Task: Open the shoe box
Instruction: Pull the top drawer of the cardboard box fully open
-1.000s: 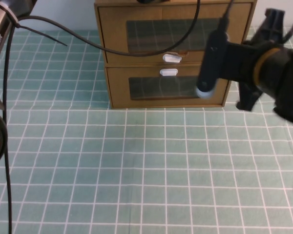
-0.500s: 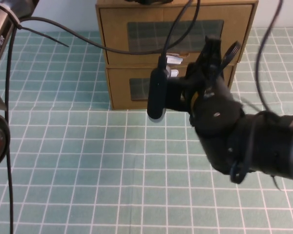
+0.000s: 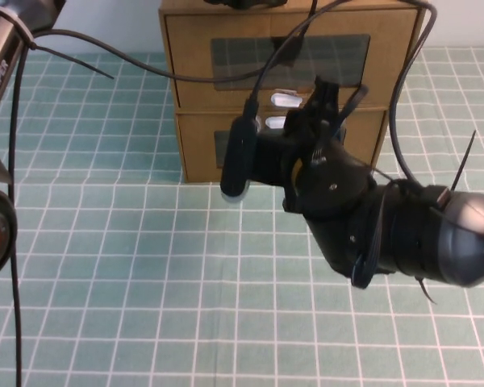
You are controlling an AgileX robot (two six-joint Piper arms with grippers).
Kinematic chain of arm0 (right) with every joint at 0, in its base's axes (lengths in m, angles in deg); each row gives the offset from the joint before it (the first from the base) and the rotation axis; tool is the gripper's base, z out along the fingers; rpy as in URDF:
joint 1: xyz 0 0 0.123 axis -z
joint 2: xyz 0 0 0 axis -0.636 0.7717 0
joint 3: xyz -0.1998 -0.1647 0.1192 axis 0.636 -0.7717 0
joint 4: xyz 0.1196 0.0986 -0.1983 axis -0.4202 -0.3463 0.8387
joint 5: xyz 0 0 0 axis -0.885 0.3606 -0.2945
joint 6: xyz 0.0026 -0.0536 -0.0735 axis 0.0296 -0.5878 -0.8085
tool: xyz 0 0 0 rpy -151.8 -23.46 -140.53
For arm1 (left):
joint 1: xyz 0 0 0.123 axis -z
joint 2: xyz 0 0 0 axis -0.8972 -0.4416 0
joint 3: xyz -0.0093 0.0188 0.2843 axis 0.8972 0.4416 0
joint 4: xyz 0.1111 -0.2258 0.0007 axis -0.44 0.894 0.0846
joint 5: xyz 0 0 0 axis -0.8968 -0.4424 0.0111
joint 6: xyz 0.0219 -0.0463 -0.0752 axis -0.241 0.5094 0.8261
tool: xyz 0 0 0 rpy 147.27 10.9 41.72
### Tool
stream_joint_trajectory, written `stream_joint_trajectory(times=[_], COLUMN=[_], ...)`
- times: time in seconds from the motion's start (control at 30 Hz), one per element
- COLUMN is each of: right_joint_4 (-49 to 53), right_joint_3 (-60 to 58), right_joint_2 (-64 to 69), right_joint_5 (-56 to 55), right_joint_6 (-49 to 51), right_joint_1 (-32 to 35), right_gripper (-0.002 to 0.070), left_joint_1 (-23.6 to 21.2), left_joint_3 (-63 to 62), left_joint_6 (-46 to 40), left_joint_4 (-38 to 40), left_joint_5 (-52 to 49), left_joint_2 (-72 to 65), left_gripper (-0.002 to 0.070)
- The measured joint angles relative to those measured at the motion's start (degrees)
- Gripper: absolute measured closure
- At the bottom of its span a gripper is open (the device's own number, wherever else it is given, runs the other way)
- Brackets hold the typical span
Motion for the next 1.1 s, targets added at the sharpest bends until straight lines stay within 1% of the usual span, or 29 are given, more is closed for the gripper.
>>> stream_joint_trajectory(times=[0.17,0.27,0.5,0.77,0.87,0.93,1.0,1.1], right_joint_4=[0.16,0.16,0.26,0.26,0.26,0.14,-0.45,-0.36], right_joint_3=[3.60,5.66,8.16,11.38,13.46,14.63,15.15,15.61], right_joint_2=[0.51,1.71,5.42,8.96,10.42,11.28,11.86,12.08], right_joint_5=[-1.69,-1.92,-2.28,-5.19,-5.82,-6.06,-6.07,-5.54], right_joint_6=[0.12,0.12,-0.71,-1.10,-1.10,-1.10,-1.10,-0.81], right_joint_1=[1.22,1.27,2.24,6.19,6.92,7.24,7.14,7.03], right_gripper=[0.0370,0.0325,0.0311,0.0311,0.0327,0.0357,0.0412,0.0557], left_joint_1=[0.00,0.00,0.00,0.00,-0.10,-0.10,-0.22,-0.31], left_joint_3=[0.00,0.00,0.00,0.00,0.00,0.00,0.00,0.00], left_joint_6=[0.09,0.09,0.09,0.09,0.09,-0.03,-0.46,-1.06], left_joint_4=[0.10,0.10,0.10,0.21,0.21,0.21,0.21,0.21], left_joint_5=[0.00,0.00,0.00,0.00,0.14,0.14,0.14,0.14], left_joint_2=[0.00,0.00,0.00,0.00,-0.10,-0.10,-0.10,-0.10], left_gripper=[0.0680,0.0680,0.0680,0.0680,0.0680,0.0680,0.0680,0.0680])
